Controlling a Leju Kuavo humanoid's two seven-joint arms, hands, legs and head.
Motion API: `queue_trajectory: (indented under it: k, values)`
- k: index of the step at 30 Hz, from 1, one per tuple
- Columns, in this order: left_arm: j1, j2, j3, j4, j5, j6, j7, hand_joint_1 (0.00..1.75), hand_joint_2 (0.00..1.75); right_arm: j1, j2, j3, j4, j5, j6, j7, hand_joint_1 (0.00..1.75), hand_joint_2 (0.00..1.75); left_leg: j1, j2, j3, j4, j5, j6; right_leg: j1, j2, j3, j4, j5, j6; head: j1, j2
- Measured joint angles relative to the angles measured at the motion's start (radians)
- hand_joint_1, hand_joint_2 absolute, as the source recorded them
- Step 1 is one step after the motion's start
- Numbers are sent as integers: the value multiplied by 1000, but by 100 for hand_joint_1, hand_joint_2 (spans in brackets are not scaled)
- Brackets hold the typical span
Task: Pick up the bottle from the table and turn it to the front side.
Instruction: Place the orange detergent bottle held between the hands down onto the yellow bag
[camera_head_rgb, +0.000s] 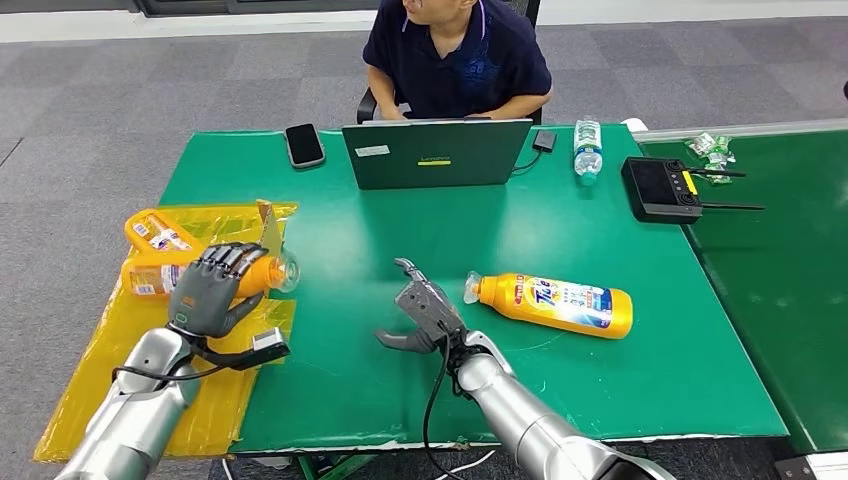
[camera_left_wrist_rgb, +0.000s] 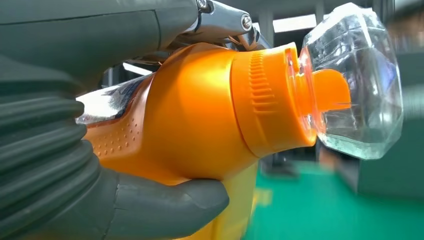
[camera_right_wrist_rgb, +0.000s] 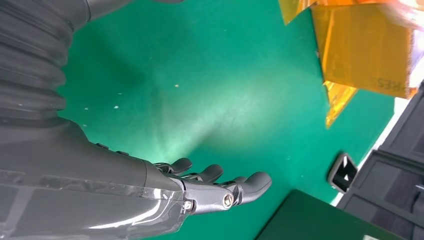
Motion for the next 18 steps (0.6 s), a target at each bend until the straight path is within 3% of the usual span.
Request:
queue_trajectory:
  k: [4, 9, 13, 18]
  values:
    - [9, 6, 0, 73, 7, -11, -22, 175, 175, 13, -6, -2, 0, 10, -4, 0, 0, 175, 0, -1, 0, 0, 0, 0, 0, -1, 0, 0, 0, 0, 0, 0]
    - [-1, 9, 0, 149, -57, -4, 27, 175, 175, 18, -12, -6, 0, 15, -4, 1, 0, 175, 1, 0, 0, 0, 0, 0, 0, -1, 0, 0, 0, 0, 0, 0]
    - [-13, 10, 0, 180, -127, 42, 93, 2, 175, 20, -13, -11, 0, 17, -1, 1, 0, 175, 1, 0, 0, 0, 0, 0, 0, -1, 0, 0, 0, 0, 0, 0]
    - [-10, 10, 0, 160, -245, 90, 222, 0, 175, 26, -14, -22, 0, 17, 6, 1, 0, 175, 1, -1, 0, 0, 0, 0, 0, -1, 0, 0, 0, 0, 0, 0]
